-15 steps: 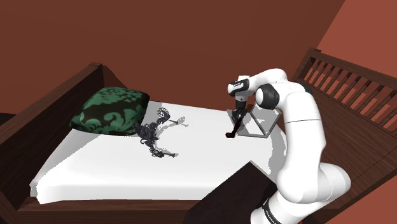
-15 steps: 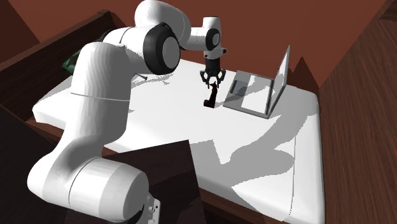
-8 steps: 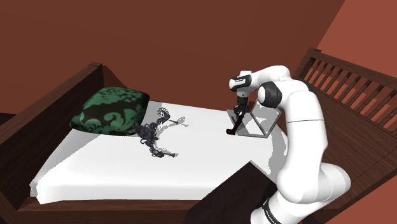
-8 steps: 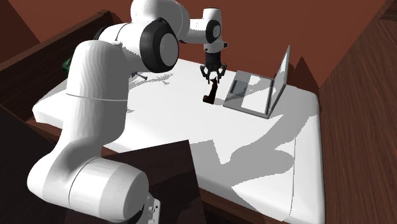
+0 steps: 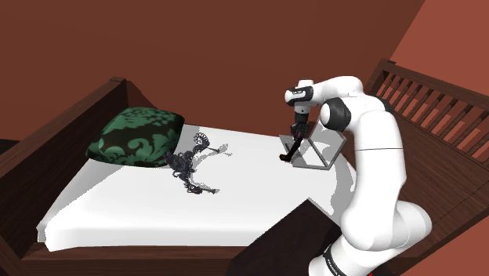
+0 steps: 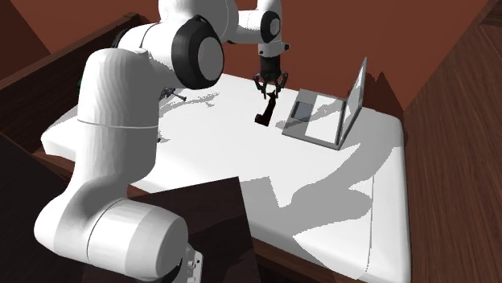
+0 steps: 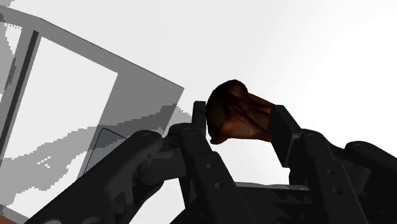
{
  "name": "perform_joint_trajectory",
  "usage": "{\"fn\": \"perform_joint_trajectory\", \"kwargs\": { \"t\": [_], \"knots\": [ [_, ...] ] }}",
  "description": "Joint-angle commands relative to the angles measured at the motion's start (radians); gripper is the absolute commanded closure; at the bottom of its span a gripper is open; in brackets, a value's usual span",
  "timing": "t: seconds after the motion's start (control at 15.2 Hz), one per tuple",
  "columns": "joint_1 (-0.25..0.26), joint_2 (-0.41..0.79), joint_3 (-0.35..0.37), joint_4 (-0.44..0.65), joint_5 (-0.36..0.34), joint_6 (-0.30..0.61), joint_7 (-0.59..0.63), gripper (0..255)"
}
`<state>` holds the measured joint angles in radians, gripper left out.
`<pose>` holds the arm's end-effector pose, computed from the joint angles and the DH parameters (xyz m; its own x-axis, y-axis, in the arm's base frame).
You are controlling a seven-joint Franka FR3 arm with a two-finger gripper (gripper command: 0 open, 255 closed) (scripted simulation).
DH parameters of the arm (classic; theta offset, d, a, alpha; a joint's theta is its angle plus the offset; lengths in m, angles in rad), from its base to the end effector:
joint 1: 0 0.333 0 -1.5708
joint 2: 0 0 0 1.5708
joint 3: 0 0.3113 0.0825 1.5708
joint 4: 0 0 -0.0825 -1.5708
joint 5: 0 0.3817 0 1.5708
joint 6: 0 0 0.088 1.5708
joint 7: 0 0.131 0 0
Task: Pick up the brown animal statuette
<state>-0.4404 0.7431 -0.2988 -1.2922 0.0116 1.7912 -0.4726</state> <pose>0.5491 -0.4419 0.2775 0.9361 -0.2166 -0.2773 -0.2050 -0.9762 0.0704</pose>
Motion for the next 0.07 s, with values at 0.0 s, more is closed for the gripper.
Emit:
{"fn": "perform_joint_trajectory", "kwargs": {
  "t": [0.0],
  "knots": [
    [0.002, -0.005, 0.000, -0.001, -0.001, -0.005, 0.001, 255]
  ]
}}
